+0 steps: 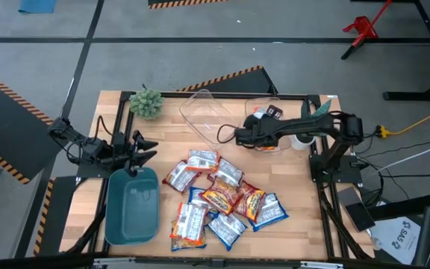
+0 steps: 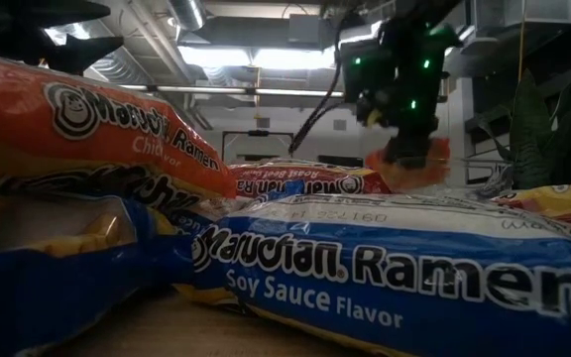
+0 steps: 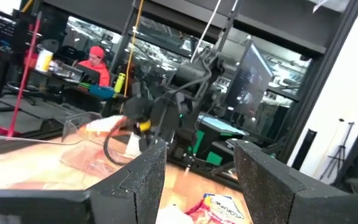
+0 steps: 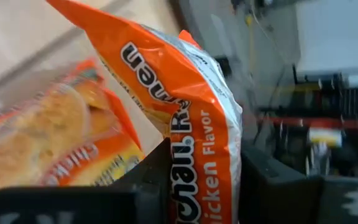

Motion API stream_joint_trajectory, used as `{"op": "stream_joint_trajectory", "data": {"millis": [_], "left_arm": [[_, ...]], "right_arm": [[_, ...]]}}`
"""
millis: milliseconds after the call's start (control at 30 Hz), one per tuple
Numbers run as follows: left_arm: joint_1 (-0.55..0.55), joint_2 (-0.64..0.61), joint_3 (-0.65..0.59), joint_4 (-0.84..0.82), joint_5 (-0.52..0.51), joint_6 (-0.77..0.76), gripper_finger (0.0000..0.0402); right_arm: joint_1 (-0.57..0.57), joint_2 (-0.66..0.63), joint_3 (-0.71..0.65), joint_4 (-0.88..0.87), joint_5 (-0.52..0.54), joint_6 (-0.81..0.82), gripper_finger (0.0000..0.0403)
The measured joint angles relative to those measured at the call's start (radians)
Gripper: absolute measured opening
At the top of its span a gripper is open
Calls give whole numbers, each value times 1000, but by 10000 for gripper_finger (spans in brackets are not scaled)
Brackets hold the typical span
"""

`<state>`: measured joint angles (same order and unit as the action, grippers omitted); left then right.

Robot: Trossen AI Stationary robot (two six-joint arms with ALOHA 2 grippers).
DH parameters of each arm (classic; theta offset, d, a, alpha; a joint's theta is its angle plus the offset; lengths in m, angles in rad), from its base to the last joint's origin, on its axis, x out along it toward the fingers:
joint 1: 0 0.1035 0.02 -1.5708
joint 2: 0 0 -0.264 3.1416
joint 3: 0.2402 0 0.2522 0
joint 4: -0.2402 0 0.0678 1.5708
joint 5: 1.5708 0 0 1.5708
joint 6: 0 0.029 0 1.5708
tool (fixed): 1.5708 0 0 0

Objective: Sort Maruchan noodles
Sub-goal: Put the orange noodle pack into the right transparent bin

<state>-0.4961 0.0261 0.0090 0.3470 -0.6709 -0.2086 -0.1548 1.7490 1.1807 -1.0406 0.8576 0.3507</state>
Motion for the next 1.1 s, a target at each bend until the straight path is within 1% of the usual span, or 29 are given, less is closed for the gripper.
{"op": "stream_joint_trajectory", "data": {"millis": [100,333,500,600,867,967,1100], "left_arm": [[0,0,0,-1,-17,1,185],[0,0,0,-9,-24,1,185],[0,0,0,-26,-24,1,185],[0,0,0,-26,-24,1,185],[0,0,0,-26,-24,2,185],[0,0,0,-26,-24,2,185],[0,0,0,-26,-24,2,185]], "right_arm": [[-28,0,-38,104,-44,-121,103],[-90,0,-47,144,-120,-227,103],[-97,0,-47,189,-172,-318,109],[-97,-2,-47,215,-171,-357,132],[-117,-6,-47,191,-164,-378,233],[-114,-33,-39,166,-147,-409,251],[-114,-104,7,134,-164,-399,253]]}}
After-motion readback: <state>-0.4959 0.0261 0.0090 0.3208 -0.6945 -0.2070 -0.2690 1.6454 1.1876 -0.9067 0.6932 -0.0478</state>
